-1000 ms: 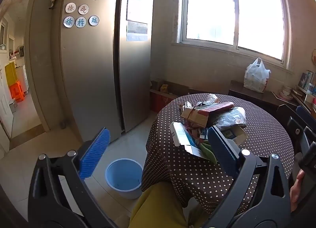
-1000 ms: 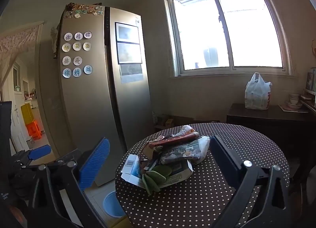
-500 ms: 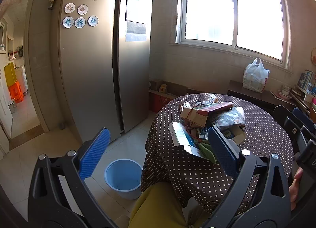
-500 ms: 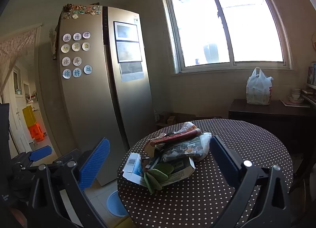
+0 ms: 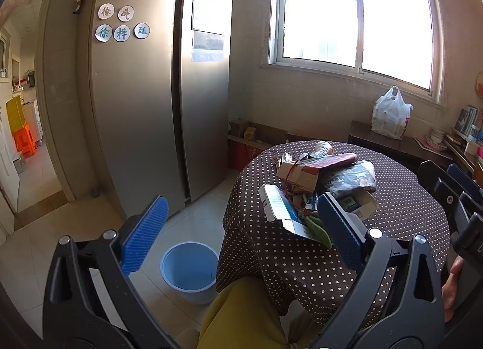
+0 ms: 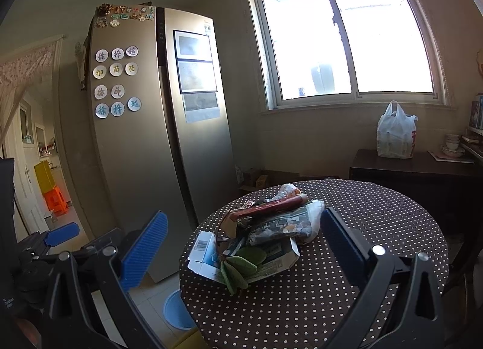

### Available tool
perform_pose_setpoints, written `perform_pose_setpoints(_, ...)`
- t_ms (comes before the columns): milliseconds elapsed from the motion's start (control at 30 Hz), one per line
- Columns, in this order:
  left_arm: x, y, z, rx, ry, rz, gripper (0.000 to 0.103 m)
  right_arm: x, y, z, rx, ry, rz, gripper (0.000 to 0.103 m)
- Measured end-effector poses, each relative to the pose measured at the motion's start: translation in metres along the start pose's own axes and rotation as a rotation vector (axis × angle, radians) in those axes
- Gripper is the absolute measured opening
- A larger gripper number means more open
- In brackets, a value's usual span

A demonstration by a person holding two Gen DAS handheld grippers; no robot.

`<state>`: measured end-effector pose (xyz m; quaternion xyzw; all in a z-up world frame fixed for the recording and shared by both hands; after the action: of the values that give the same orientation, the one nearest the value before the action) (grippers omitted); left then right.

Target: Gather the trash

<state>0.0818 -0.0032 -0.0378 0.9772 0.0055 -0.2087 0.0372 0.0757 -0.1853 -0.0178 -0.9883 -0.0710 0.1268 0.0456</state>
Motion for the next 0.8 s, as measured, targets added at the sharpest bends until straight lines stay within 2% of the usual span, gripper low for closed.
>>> perform_pose_setpoints(800, 0.0077, -0.007, 0.0057, -0.014, -0.026, -0.019, 0.097, 0.0064, 0.0053, 0.0043, 0.026, -0.014, 0.014, 0.099)
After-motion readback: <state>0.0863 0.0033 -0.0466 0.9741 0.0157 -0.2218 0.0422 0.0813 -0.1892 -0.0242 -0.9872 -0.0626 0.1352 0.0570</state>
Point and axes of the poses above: each gripper's, at about its wrist camera, not at the fingertips, and x roughly the way its jaws point, y to its right, z to its underside, the point moved 9 cm from there along x, roughly the way its jaws point, and after that the axes turned 2 degrees about -x, right-handed, at the moved point
